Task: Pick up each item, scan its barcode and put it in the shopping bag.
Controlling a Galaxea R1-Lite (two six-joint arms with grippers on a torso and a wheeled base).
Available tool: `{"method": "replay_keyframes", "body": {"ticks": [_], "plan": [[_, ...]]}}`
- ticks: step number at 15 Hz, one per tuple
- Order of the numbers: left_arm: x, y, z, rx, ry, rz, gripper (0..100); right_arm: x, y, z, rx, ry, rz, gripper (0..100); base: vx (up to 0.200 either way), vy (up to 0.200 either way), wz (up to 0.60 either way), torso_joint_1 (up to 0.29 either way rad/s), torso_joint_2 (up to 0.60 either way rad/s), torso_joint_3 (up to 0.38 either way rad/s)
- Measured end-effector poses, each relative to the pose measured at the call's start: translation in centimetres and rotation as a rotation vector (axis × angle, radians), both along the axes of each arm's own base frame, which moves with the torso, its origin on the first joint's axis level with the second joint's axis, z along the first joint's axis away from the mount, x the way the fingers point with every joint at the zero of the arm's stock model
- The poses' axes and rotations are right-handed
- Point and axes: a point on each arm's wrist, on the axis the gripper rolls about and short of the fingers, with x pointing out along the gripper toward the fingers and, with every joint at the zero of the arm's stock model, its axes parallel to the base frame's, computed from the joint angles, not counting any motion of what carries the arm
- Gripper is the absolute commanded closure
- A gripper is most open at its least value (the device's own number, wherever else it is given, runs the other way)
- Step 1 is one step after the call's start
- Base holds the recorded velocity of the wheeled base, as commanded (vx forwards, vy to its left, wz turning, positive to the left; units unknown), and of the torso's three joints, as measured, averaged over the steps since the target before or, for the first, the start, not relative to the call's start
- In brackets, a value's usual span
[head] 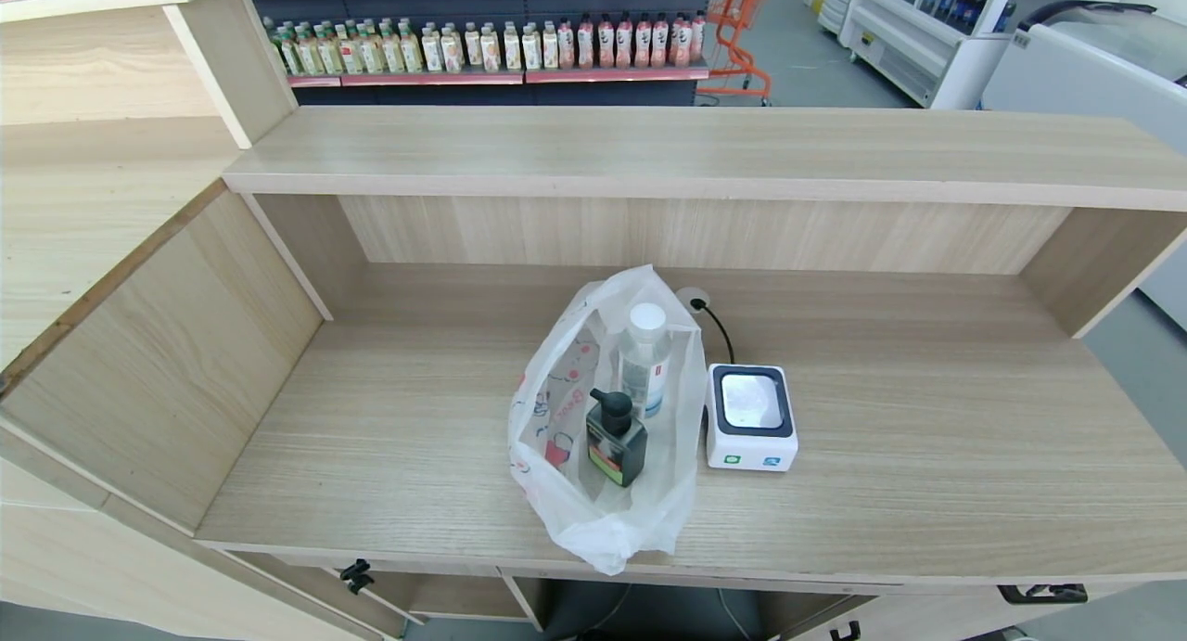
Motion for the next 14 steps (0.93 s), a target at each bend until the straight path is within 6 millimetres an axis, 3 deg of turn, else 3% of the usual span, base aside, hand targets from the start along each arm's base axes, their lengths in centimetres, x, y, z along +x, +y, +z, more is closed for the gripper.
{"method": "replay_keyframes", "body": {"ticks": [2,6,12,14], "plan": [[0.00,0.00,0.00,-0.001,-0.001,0.000,0,0.00,0.00,0.00,0.000,0.000,0.000,100,0.000,0.000,0.00,0.000,0.00,0.000],[0.00,0.00,0.00,0.012,0.001,-0.002,0,0.00,0.00,0.01,0.000,0.000,0.000,100,0.000,-0.200,0.00,0.001,0.00,0.004],[0.00,0.00,0.00,0.013,0.002,-0.004,0,0.01,0.00,0.00,0.000,0.001,-0.002,100,0.000,0.000,0.00,0.000,0.00,0.000],[0.00,0.00,0.00,0.014,0.002,-0.001,0,0.01,-0.01,0.00,0.000,0.002,0.001,100,0.200,0.000,0.00,-0.002,0.00,-0.002]]}}
